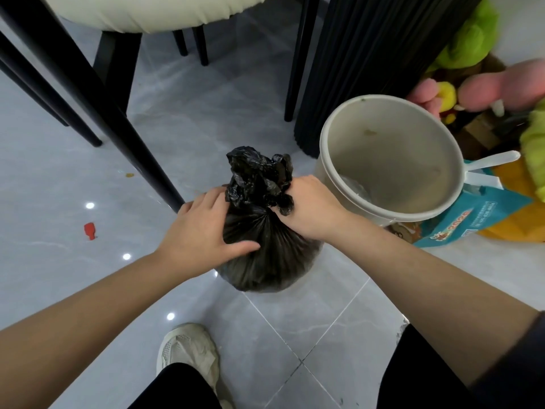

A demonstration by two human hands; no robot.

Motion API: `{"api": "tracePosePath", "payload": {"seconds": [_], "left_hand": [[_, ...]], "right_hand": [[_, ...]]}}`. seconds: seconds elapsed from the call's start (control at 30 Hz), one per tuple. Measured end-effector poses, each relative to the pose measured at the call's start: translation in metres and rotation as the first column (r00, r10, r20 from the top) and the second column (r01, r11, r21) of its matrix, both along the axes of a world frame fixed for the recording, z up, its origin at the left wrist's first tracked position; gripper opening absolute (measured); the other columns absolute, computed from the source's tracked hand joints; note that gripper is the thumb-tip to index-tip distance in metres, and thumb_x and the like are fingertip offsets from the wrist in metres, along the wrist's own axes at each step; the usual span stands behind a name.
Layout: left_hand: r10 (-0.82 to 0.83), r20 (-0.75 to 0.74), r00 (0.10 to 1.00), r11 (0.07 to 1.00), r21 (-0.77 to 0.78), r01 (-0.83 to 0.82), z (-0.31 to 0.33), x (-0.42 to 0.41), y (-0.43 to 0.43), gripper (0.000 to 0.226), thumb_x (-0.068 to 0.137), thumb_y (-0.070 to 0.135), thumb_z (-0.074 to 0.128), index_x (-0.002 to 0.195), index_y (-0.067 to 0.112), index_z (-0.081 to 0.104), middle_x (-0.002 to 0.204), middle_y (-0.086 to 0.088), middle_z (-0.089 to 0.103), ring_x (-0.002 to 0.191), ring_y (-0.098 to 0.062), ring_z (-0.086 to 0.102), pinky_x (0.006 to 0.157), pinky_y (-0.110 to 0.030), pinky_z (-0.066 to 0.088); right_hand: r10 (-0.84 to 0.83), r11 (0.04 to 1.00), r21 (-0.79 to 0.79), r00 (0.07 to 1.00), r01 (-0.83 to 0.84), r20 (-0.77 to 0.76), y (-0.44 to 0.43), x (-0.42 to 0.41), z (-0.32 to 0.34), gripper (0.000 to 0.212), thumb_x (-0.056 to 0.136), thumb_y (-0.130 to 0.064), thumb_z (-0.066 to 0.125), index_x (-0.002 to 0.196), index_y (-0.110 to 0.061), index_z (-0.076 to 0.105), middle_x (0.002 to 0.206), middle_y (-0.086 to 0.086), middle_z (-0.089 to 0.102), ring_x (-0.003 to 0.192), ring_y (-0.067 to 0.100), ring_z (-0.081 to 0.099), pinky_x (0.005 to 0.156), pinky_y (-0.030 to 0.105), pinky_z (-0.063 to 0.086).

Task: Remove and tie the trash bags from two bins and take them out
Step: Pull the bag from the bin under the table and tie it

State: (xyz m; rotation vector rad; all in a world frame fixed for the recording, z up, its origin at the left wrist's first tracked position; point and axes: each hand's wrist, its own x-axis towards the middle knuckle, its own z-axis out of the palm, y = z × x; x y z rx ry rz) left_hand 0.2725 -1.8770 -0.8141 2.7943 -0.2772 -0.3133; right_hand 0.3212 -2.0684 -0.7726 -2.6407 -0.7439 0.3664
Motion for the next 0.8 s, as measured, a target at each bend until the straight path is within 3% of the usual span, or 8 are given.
{"api": "tracePosePath", "payload": {"seconds": [0.1, 0.17, 0.27, 0.37, 0.47, 0.6, 0.7, 0.8], "left_hand": [[0.018, 0.029, 0.999, 0.999, 0.043, -0.019, -0.002, 0.002, 0.0, 0.071, 0.077, 0.046, 0.061, 0.136, 0.014, 0.037, 0.132, -0.004, 0.043, 0.123, -0.029, 0.044, 0.102, -0.043, 0.037], [0.04, 0.024, 0.999, 0.999, 0.032, -0.04, 0.001, 0.004, 0.001, 0.071, 0.078, 0.052, 0.057, 0.134, 0.014, 0.039, 0.132, -0.004, 0.044, 0.122, -0.028, 0.045, 0.101, -0.043, 0.038], [0.013, -0.004, 1.0, 1.0, 0.027, -0.012, 0.001, 0.0, -0.002, 0.084, 0.073, 0.065, 0.057, 0.137, 0.016, 0.036, 0.134, -0.003, 0.044, 0.123, -0.026, 0.044, 0.102, -0.042, 0.037], [0.023, 0.009, 1.0, 0.999, 0.042, -0.023, 0.0, -0.001, 0.0, 0.068, 0.08, 0.047, 0.055, 0.136, 0.014, 0.035, 0.132, -0.005, 0.043, 0.121, -0.029, 0.045, 0.1, -0.042, 0.038], [0.012, 0.002, 1.0, 1.0, 0.008, -0.012, 0.001, 0.0, 0.002, 0.077, 0.075, 0.063, 0.047, 0.135, 0.016, 0.036, 0.131, -0.005, 0.046, 0.119, -0.027, 0.046, 0.1, -0.044, 0.04], [0.009, 0.029, 1.0, 0.999, 0.041, -0.01, 0.0, 0.0, 0.0, 0.065, 0.081, 0.044, 0.051, 0.135, 0.012, 0.036, 0.133, -0.007, 0.044, 0.121, -0.03, 0.046, 0.099, -0.043, 0.038], [-0.03, 0.026, 0.999, 0.999, 0.025, 0.03, 0.002, 0.0, 0.0, 0.072, 0.079, 0.055, 0.052, 0.137, 0.015, 0.036, 0.136, -0.006, 0.044, 0.123, -0.028, 0.043, 0.1, -0.045, 0.039], [-0.033, 0.05, 0.998, 0.997, 0.075, 0.029, -0.001, 0.002, -0.001, 0.06, 0.077, 0.024, 0.06, 0.131, 0.007, 0.041, 0.131, -0.011, 0.046, 0.118, -0.033, 0.047, 0.094, -0.044, 0.041]], "right_hand": [[-0.016, 0.989, 0.148, 0.999, 0.022, -0.039, 0.0, 0.001, 0.0, 0.02, 0.087, -0.024, 0.046, 0.073, -0.024, 0.033, 0.084, -0.007, 0.04, 0.079, 0.016, 0.038, 0.073, 0.031, 0.028], [-0.036, 0.988, 0.147, 0.994, 0.05, -0.1, -0.001, 0.001, 0.001, 0.021, 0.087, -0.027, 0.044, 0.068, -0.019, 0.039, 0.081, -0.008, 0.045, 0.076, 0.018, 0.045, 0.07, 0.033, 0.032], [-0.091, 0.995, -0.045, 0.986, 0.086, -0.139, -0.002, 0.002, -0.001, 0.041, 0.091, -0.024, 0.049, 0.057, -0.024, 0.027, 0.06, -0.008, 0.033, 0.056, 0.02, 0.035, 0.064, 0.032, 0.03], [-0.043, 0.998, 0.038, 0.997, 0.045, -0.069, 0.001, 0.001, -0.003, 0.03, 0.089, -0.023, 0.051, 0.065, -0.02, 0.034, 0.071, -0.01, 0.037, 0.076, 0.025, 0.041, 0.069, 0.032, 0.03], [0.005, 0.996, 0.084, 0.999, -0.001, -0.053, 0.002, 0.001, -0.006, 0.013, 0.087, -0.022, 0.052, 0.075, -0.019, 0.052, 0.091, 0.002, 0.051, 0.089, 0.029, 0.048, 0.073, 0.035, 0.036], [-0.012, 1.0, 0.004, 0.998, 0.013, -0.062, -0.001, 0.001, -0.004, 0.044, 0.09, -0.019, 0.052, 0.054, -0.025, 0.026, 0.06, -0.008, 0.031, 0.07, 0.025, 0.036, 0.066, 0.032, 0.026], [-0.004, 0.996, 0.085, 1.0, 0.006, -0.029, 0.002, 0.001, -0.005, 0.04, 0.088, -0.018, 0.051, 0.057, -0.027, 0.027, 0.067, -0.013, 0.03, 0.076, 0.017, 0.036, 0.069, 0.033, 0.027], [0.001, 0.97, 0.242, 0.991, 0.031, -0.132, 0.002, 0.001, -0.013, 0.024, 0.082, -0.023, 0.045, 0.059, -0.024, 0.04, 0.066, -0.008, 0.042, 0.072, 0.019, 0.047, 0.067, 0.036, 0.04]]}}
